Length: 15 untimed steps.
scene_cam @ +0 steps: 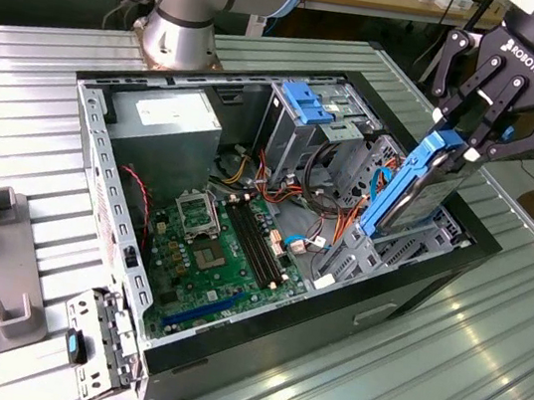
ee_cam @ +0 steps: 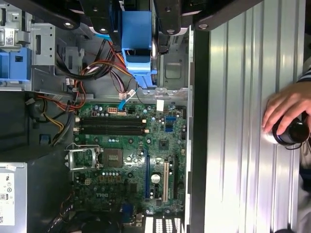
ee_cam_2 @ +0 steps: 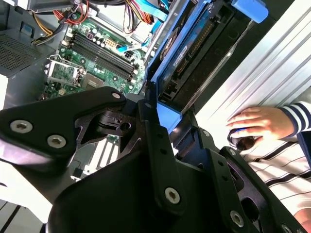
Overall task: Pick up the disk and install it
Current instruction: 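Insert the disk into the insertion slot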
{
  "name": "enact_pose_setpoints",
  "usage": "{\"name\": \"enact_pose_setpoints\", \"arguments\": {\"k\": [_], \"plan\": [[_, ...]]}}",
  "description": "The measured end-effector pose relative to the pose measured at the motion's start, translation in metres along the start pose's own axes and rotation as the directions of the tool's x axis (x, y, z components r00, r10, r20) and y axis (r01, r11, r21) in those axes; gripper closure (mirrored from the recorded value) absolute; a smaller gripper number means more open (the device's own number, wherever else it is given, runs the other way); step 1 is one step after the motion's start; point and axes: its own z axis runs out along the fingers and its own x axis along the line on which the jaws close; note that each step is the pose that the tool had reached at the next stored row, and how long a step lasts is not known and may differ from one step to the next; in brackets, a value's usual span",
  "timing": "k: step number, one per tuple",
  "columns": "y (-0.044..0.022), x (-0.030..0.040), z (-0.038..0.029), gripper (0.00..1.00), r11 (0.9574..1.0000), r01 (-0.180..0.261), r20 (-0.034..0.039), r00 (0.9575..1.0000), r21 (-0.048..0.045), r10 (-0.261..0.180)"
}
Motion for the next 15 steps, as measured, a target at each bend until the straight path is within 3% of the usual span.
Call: {"name": "enact_pose_setpoints", "arguments": {"k": [11,15], "plan": [[-0.0011,0.0004,0.0240,0.64,1.0000,-0.010,0.0006,1.0000,0.0000,0.010],[-0.0017,0.0004,0.0374,0.64,0.9999,-0.016,0.0008,0.9999,0.0000,0.016]]}}
